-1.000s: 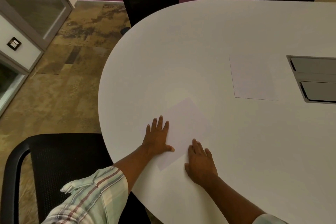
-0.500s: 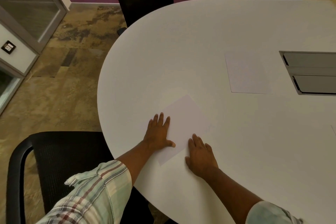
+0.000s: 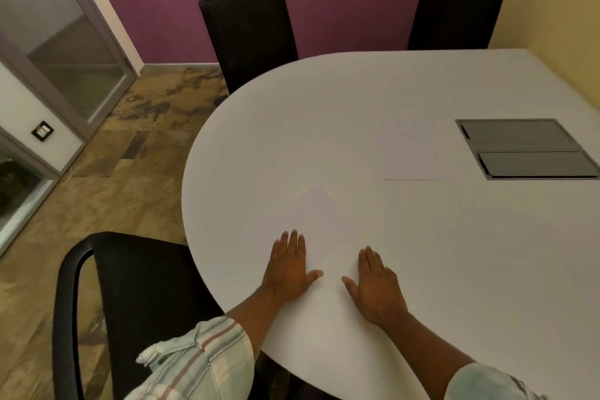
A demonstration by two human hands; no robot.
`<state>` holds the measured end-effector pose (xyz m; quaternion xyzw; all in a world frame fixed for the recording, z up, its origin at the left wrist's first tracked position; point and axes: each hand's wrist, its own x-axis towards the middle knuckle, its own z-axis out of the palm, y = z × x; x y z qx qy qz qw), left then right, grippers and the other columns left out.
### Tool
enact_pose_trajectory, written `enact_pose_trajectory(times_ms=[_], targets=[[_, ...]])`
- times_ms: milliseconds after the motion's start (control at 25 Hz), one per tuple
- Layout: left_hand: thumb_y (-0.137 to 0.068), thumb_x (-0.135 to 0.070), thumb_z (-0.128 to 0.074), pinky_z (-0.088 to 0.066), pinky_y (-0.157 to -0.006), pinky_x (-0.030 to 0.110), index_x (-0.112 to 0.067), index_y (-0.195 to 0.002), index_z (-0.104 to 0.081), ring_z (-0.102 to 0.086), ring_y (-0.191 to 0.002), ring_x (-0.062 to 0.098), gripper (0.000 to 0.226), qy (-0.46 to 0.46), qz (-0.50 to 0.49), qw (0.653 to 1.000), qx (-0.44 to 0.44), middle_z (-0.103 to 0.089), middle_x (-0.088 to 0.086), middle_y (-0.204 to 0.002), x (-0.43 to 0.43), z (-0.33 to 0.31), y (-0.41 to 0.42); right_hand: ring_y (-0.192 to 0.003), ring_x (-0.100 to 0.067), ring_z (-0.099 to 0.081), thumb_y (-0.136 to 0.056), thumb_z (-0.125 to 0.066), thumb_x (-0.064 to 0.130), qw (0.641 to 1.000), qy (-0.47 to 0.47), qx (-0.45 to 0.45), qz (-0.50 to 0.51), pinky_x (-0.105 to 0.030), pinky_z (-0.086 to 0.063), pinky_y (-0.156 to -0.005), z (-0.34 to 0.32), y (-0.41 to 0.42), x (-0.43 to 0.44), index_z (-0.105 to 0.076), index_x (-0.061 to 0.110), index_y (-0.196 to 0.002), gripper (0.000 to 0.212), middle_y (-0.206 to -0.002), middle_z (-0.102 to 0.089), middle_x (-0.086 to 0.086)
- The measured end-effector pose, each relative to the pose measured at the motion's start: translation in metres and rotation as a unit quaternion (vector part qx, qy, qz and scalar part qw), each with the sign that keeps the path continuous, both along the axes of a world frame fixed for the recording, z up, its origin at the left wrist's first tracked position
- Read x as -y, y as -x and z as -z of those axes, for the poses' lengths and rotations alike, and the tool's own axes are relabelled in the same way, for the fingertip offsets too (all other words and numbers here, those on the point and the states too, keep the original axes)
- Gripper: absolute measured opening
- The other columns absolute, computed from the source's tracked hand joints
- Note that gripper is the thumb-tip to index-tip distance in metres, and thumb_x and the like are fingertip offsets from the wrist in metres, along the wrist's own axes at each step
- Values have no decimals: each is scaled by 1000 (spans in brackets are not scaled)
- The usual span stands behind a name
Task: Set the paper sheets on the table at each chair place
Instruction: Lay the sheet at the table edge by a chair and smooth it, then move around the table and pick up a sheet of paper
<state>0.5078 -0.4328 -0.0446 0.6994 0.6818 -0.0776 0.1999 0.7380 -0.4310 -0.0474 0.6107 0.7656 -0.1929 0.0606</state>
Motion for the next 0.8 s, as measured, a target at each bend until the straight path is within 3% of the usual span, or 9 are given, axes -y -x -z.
enact_pose_trajectory(times_ms=[400, 800], targets=[[-104, -72, -18, 5, -134, 49, -5, -167, 7, 13, -164, 35, 95, -85, -34, 995, -43, 11, 17, -177, 101, -68, -47, -161, -27, 2, -106, -19, 63, 997, -69, -21, -31, -46, -11, -129, -55, -42, 75, 3, 7, -164, 84, -175, 4, -12], [-103, -72, -13, 3, -134, 50, -7, -167, 7, 13, -164, 34, 93, -137, -87, 981, -110, 10, 14, -178, 157, -128, 2, -161, -28, 6, -95, -2, 70, 986, -133, -60, -79, -46, -9, -130, -108, 8, 103, 7, 10, -164, 92, -174, 10, -10]])
